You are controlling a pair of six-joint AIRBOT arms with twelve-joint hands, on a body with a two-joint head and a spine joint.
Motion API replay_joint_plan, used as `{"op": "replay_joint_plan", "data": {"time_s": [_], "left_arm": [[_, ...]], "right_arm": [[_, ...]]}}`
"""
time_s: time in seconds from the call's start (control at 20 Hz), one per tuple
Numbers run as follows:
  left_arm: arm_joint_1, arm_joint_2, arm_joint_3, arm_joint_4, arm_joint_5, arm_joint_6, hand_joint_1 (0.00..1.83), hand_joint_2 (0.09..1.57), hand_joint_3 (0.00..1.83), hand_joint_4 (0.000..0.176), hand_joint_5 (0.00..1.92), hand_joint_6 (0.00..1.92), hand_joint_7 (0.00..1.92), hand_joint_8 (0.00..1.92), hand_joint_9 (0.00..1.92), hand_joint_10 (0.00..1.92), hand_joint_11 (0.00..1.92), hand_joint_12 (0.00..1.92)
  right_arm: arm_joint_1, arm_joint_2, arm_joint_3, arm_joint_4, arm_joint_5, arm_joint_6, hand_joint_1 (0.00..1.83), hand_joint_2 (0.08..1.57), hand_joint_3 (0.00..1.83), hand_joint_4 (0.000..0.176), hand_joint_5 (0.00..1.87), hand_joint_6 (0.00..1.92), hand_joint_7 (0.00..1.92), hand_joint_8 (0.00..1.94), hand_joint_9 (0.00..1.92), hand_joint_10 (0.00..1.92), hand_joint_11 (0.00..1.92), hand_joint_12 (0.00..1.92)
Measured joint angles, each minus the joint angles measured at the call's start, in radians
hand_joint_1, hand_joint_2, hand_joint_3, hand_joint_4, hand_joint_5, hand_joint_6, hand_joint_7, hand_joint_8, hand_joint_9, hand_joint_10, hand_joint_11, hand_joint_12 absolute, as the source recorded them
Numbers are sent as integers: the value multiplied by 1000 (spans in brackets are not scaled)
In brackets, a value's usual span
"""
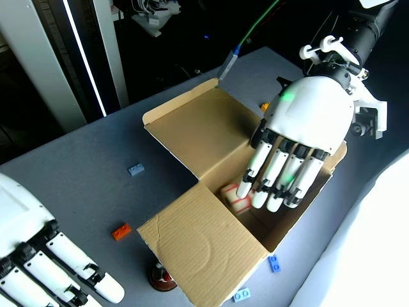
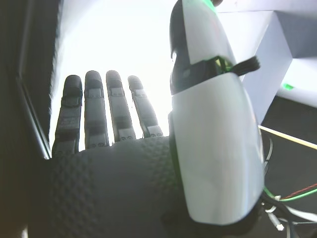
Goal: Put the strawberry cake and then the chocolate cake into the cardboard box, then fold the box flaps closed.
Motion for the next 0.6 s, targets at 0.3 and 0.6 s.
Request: {"op": "replay_joint_plan", "data": {"time_s": [0.3, 0.6], "left_arm": [[-73, 7, 87, 15, -19, 6, 465, 966, 10, 34, 292, 2, 343, 4, 418, 30, 0, 1351], [-130, 98, 101, 58, -51, -9, 368, 1017, 14, 14, 343, 10, 438, 17, 517, 55, 18, 1415]], "right_arm": [[6, -78, 131, -5, -171, 287, 972, 1030, 0, 10, 35, 0, 94, 3, 118, 2, 0, 164], [29, -153, 211, -10, -206, 449, 882, 1036, 2, 7, 25, 1, 93, 0, 111, 0, 0, 215]]}}
